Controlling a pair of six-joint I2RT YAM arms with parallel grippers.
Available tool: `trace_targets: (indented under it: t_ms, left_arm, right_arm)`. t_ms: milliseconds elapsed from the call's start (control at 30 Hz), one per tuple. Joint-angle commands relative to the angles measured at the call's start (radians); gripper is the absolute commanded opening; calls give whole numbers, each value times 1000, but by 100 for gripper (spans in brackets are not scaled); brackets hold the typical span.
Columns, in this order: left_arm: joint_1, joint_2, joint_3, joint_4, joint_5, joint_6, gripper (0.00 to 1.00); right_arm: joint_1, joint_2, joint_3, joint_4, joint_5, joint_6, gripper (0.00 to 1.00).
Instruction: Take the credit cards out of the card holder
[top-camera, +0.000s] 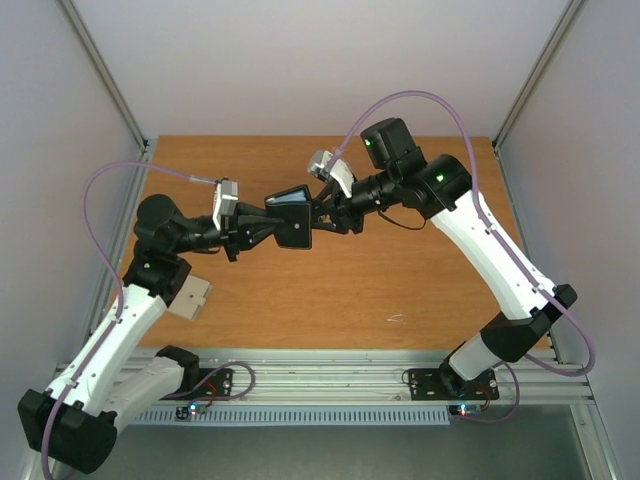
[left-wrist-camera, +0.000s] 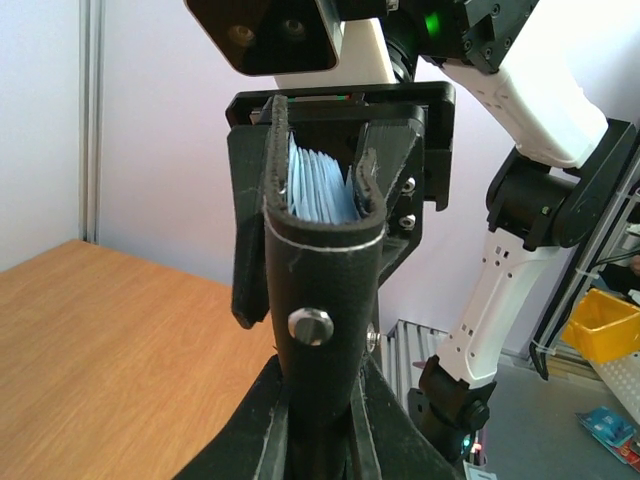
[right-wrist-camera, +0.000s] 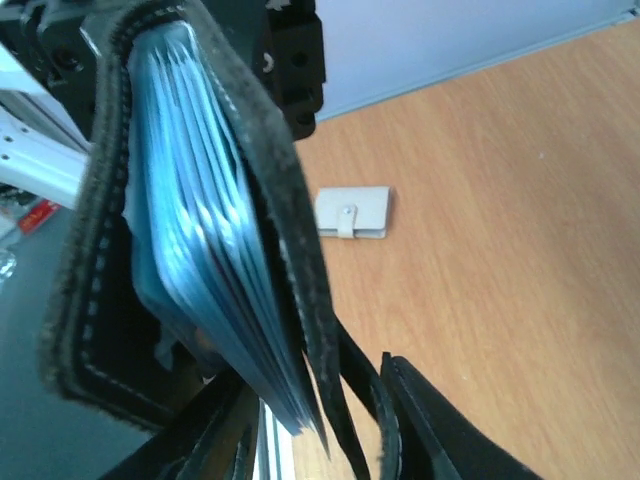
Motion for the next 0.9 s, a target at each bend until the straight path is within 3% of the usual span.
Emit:
trace_targets:
  t_ms: [0,100,167,200,233,267,300,333,367,433,533,633,700,867]
  left_arm:
    - [-9,-8,4,61,7,7,0]
    - [-19,-7,1,55,-30,-1,0]
    - [-27,-8,-3,40,-85,-9,0]
    - [-30,-10,-6,22,-132,-14,6]
    - [-32,-13,-10,0,-208,-21,23]
    - [-34,-14,-14,-28,-291,-25,45]
    - [-34,-13,-19,-57,-390,-30,74]
    - [-34,-13,-23,-84,-483,-27,92]
    - [-34,-12,-27,-112,-569,-22,98]
    - [-34,-10,-31,-149,-670,-4,99]
    - [-34,-14,-34,-155,-628,62,99]
    - [-34,-11,-41,-147,-582,61,99]
    - [-34,-2,-46,-150,-566,61,99]
    - [-34,-2,-60,-140,-587,22,99]
  right_arm:
    - [8,38,90,-14,-116,-10,28]
    - [8,46,93,-21,-145,1,3]
    - [7,21,58,16,-131,31,1]
    - [4,5,32,49,-109,59,1]
    - [0,-12,6,91,-73,104,1]
    - [-7,-28,-20,133,-20,155,1]
    - [-14,-40,-43,167,52,209,1]
    - [-19,-46,-54,187,109,256,1]
    - [-21,-45,-54,194,184,303,1]
    - [-21,-22,-8,159,381,422,1]
    - [16,49,127,-43,721,561,1]
    - [118,120,242,-171,1061,567,1]
    - [173,157,282,-183,1120,545,1]
    - [211,187,312,-175,1086,526,1]
